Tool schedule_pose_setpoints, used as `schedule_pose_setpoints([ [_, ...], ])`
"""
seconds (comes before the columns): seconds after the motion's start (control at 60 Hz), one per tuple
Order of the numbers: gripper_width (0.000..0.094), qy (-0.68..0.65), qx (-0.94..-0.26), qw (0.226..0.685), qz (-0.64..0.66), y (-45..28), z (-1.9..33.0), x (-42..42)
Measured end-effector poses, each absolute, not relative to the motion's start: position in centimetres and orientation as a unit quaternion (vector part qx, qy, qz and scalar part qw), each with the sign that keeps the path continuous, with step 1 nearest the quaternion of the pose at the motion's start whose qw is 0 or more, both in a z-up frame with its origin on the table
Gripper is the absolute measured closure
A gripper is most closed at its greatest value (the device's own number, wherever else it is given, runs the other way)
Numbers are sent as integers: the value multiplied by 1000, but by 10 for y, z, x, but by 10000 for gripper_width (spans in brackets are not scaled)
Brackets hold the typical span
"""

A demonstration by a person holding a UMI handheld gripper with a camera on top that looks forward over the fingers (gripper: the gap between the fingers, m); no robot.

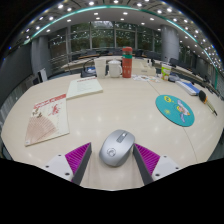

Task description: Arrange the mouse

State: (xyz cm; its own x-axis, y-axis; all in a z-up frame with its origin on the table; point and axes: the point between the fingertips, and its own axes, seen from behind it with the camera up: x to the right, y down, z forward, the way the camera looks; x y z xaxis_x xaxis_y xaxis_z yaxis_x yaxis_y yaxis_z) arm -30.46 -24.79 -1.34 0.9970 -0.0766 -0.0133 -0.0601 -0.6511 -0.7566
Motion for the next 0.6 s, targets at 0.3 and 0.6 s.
schedule_pose_setpoints([
  [0.3,445,32,-907,419,-31,-213,-15,-298],
  [0.6,568,4,-911,413,-10,-211,-12,-304],
])
